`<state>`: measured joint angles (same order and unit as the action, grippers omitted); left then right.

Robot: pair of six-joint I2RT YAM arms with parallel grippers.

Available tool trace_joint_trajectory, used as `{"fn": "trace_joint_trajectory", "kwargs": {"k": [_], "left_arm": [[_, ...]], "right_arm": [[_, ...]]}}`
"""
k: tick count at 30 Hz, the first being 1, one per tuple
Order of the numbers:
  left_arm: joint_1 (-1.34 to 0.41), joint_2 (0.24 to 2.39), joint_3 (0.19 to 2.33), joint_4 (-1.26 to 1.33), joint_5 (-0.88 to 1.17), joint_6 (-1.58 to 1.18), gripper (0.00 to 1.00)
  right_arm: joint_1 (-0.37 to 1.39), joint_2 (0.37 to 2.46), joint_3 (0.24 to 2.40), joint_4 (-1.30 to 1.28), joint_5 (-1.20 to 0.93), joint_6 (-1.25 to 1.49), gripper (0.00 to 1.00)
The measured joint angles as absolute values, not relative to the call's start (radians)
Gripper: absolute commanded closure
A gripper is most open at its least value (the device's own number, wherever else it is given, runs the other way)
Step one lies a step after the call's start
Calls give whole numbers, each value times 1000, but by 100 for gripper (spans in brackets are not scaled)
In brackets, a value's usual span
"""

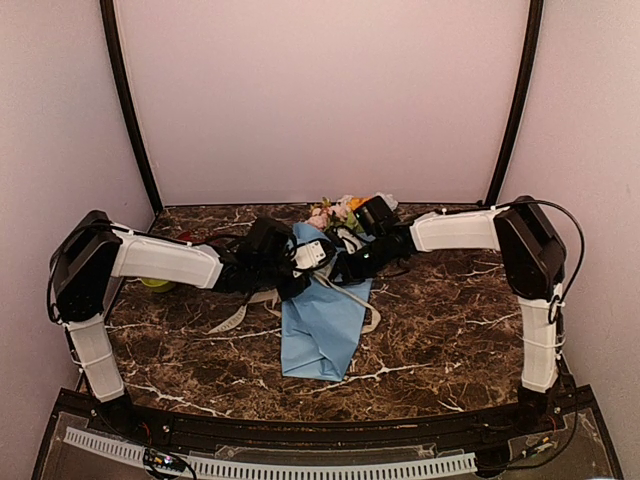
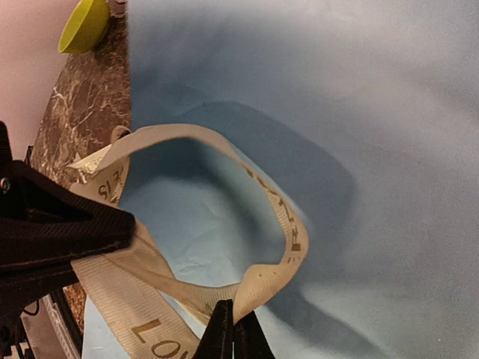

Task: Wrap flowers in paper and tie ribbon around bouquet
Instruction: Cross the ribbon over the folded bouquet.

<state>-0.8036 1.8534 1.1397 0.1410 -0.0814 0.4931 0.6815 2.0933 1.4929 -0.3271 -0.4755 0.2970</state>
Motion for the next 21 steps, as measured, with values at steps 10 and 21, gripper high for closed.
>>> {"fn": "trace_joint_trajectory", "kwargs": {"k": [10,21], "left_arm": [[-788,1827,1138,156,-30,437,100],[-787,1827,1124,160,1,424,100]], "right_arm": [[681,2050,1495,-509,-556,150,87],[672,2049,1520,-643,-545,83,78]]}}
